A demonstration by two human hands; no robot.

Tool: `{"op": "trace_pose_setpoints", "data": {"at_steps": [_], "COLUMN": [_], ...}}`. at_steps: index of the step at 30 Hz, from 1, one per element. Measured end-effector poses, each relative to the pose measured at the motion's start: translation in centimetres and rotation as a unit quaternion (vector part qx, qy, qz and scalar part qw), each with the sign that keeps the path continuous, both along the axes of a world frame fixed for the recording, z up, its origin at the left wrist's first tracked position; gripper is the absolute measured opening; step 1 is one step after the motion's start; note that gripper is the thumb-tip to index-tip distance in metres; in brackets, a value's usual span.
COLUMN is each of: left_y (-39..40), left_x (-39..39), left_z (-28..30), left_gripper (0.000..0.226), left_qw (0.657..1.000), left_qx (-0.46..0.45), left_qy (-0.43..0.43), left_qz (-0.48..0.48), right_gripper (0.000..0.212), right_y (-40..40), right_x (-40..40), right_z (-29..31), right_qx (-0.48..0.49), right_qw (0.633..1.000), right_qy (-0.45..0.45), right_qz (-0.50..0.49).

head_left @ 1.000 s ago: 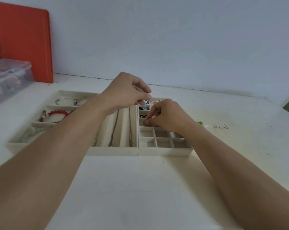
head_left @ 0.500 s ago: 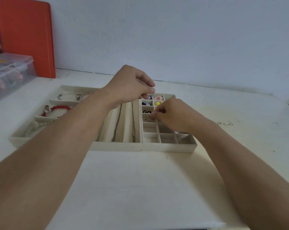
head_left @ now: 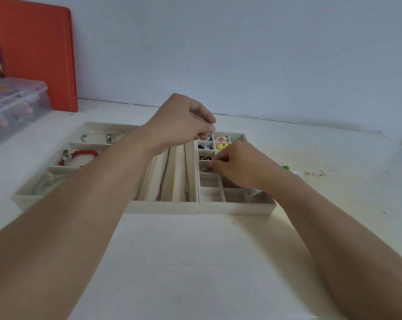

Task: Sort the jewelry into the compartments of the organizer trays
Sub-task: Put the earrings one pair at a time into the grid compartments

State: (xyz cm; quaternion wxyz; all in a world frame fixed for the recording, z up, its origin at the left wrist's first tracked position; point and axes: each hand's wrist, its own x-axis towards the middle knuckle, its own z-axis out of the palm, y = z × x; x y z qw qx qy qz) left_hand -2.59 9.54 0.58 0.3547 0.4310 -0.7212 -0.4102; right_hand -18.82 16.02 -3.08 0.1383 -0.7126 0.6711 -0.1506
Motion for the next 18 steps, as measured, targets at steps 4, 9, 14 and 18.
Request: {"op": "trace_pose_setpoints", "data": {"at_steps": [4, 9, 14, 18], "left_y": [0.0, 0.1, 0.4, 0.6], "left_x": [0.0, 0.1, -0.1, -0.4], "left_z": [0.0, 0.0, 0.0, 0.1], "left_gripper": [0.012, 0.015, 0.023, 0.024], "left_qw": [1.0, 1.0, 0.995, 0.989], "left_qx": [0.012, 0.014, -0.048, -0.072], "left_qy": [0.012, 0.012, -0.086, -0.124], "left_qz": [-0.005, -0.014, -0.029, -0.026], "right_gripper": [0.036, 0.004, 0.017, 0.021], "right_y": [0.0, 0.1, 0.5, 0.5], "right_x": [-0.3, -1.9, -2.2, -2.2], "right_z": [-0.2, 0.5, 0.5, 0.4], "right_qx": [-0.001, -0.104, -0.161, -0.176], "right_qw": [1.0, 0.986, 0.962, 0.954], "right_qy": [-0.015, -0.122, -0.214, -0.238], "right_qz": [0.013, -0.042, -0.048, -0.051]}}
